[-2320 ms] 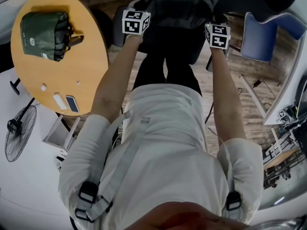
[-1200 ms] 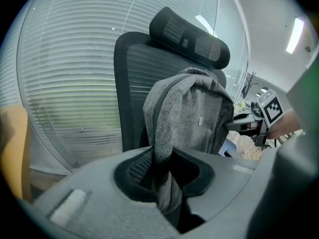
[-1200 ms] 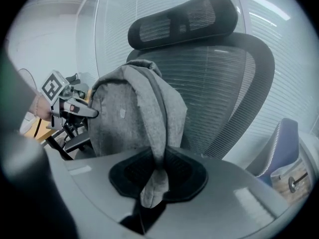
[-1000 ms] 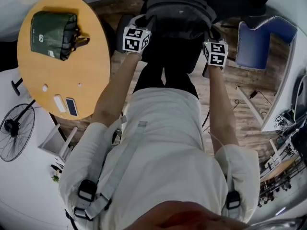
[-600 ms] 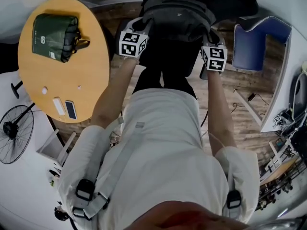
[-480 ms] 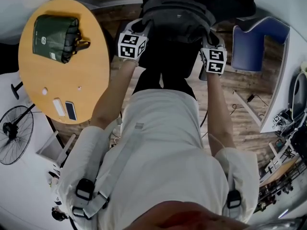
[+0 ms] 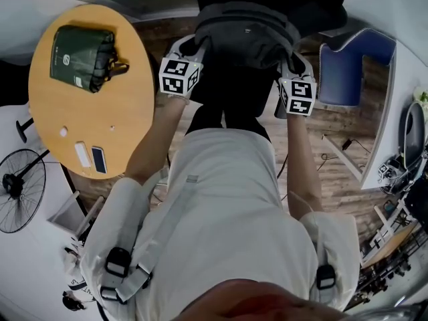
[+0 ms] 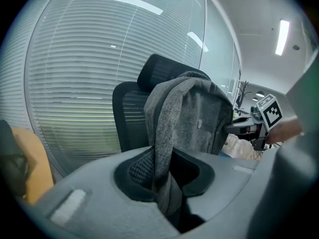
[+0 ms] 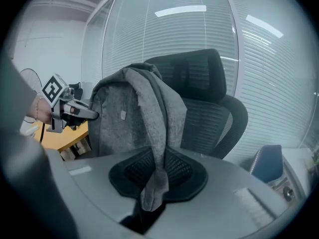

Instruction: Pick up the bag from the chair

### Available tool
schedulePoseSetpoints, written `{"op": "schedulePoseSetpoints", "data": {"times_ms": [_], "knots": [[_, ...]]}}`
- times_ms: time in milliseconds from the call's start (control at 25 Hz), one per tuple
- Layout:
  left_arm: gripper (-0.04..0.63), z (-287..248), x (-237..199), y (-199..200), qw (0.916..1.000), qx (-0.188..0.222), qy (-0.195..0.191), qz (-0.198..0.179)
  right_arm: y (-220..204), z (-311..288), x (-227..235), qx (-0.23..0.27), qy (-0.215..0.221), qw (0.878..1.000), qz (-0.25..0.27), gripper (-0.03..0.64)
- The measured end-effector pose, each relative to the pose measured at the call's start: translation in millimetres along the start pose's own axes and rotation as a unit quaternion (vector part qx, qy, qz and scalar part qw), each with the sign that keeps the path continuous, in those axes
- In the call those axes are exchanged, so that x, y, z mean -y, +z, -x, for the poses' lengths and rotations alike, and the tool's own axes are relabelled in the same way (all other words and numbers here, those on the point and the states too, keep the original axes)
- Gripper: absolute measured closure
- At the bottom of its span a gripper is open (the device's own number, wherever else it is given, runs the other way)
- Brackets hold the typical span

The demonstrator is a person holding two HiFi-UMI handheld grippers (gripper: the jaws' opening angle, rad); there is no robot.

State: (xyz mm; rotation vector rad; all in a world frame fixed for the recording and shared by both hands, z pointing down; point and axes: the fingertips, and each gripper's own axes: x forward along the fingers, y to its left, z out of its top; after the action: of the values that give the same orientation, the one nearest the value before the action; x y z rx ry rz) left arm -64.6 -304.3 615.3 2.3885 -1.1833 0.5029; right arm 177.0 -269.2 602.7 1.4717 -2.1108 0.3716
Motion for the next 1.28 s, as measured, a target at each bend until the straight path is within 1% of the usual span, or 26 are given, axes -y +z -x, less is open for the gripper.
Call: {"op": "schedulePoseSetpoints", "data": {"times_ms": [400, 720, 1280], "knots": [[0.529, 36, 15, 41, 0.9995, 0.031, 0.003, -0.002, 38, 36, -2, 0.025, 0.002, 1.0, 0.0, 0.565], [0.529, 60, 27, 71, 0.9985, 0.054, 0.003, -0.012, 66, 64, -4, 0.046, -0.003, 0.999, 0.0, 0.566], [0.529, 93, 44, 117, 0.9959, 0.089, 0.005, -0.011, 104, 100, -2, 0.069, -0.005, 0.998, -0.004, 0.566]]}}
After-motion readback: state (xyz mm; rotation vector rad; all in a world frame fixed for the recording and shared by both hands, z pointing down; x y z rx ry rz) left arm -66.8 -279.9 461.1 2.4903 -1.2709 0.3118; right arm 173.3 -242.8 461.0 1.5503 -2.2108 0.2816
